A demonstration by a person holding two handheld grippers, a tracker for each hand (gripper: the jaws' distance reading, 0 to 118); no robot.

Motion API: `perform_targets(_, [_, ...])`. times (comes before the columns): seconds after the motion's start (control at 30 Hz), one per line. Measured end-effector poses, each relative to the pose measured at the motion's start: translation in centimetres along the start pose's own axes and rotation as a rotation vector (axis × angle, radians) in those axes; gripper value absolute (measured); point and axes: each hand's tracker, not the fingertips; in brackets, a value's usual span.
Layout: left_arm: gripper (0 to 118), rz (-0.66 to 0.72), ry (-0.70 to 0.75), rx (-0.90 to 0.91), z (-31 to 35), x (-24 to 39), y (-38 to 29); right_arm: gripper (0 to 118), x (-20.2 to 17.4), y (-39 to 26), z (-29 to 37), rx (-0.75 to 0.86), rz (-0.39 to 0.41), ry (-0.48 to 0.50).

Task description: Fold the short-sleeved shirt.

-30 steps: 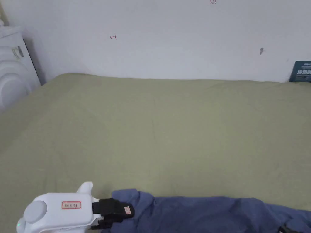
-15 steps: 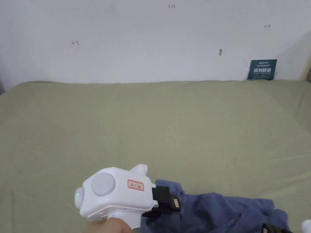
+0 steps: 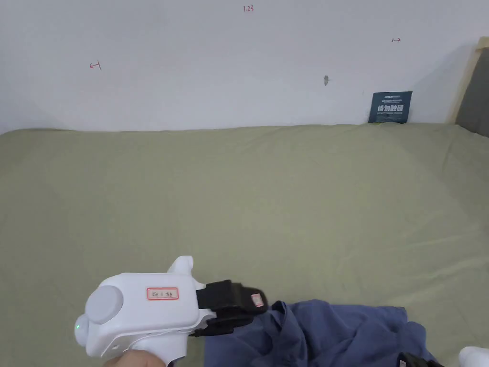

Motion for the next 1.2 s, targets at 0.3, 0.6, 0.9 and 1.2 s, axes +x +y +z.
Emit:
perform_targets(0.3, [0,0.117,0.072,-0.022,-1.4,-6.0,-4.0,1,-1.2,0.2,1.4,0.032,0.023,0.045])
perform_targets(0.6, [0,0.096,-0.005,-0.103,-9.2,-3.3,-6.8,1,-0.4,0.6,2.7,0.07,-0.006,0.041])
perform_targets(0.9, [0,0.171,-0.054,-0.143,-14.9,-3.5,-9.8,1,0.4,0.4,3.0,0.059,-0.019,0.028])
perform_targets(1.2, [0,0.09,-0.259,-0.046,-8.8,-1.5,-7.6,1,0.0,0.7,3.0,0.055,-0.009,0.023])
